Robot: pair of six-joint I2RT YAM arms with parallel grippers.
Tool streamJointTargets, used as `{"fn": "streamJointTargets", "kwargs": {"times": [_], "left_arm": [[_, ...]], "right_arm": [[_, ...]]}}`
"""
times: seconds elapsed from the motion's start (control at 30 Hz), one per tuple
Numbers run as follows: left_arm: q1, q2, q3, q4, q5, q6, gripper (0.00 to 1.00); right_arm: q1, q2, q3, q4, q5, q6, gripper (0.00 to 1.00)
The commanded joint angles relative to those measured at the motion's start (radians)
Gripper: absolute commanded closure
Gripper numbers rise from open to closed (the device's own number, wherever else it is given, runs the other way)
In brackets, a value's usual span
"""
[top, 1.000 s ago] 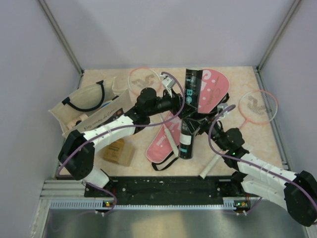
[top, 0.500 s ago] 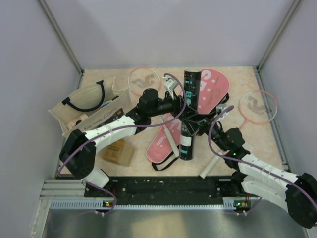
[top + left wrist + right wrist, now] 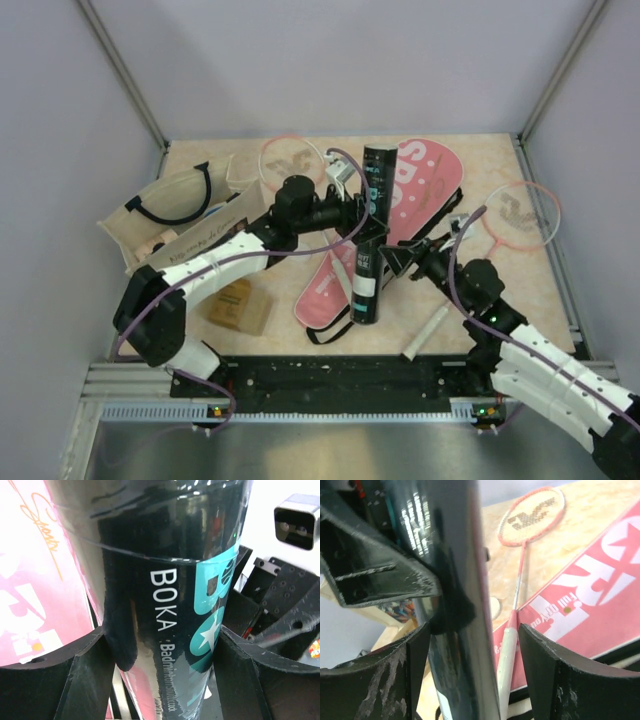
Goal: Pack up the badminton gear
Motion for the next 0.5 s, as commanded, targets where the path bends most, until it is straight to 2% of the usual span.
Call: {"fn": "streamJointTargets", "kwargs": {"times": [0.0, 0.13, 0.3, 0.4, 0.47], "left_arm": [[0.005, -0.118, 0.068, -0.039, 0.016, 0.064, 0.67], [0.005, -0.179, 0.113, -0.237, -0.083, 0.196, 0.67], [0.005, -0.271, 0.127, -0.403, -0.123, 0.291, 0.67], [0.005, -0.343, 0.084, -0.444, -0.125, 0.316, 0.67], [0.004, -0.398, 0.052, -0.481, -0.116, 0.34, 0.67]], "right_arm": [[0.009, -0.09, 0.109, -0.327, 0.175, 0.105, 0.31], [0.007, -0.156, 0.146, -0.496, 0.389, 0.203, 0.34], [-0.003, -0.126, 0.181, -0.599, 0.632, 0.176, 0.36], [-0.055, -0.017, 0.242, -0.688, 0.69, 0.16, 0.36], [-0.138, 0.067, 0.299, -0.772, 0.658, 0.201, 0.36]]}}
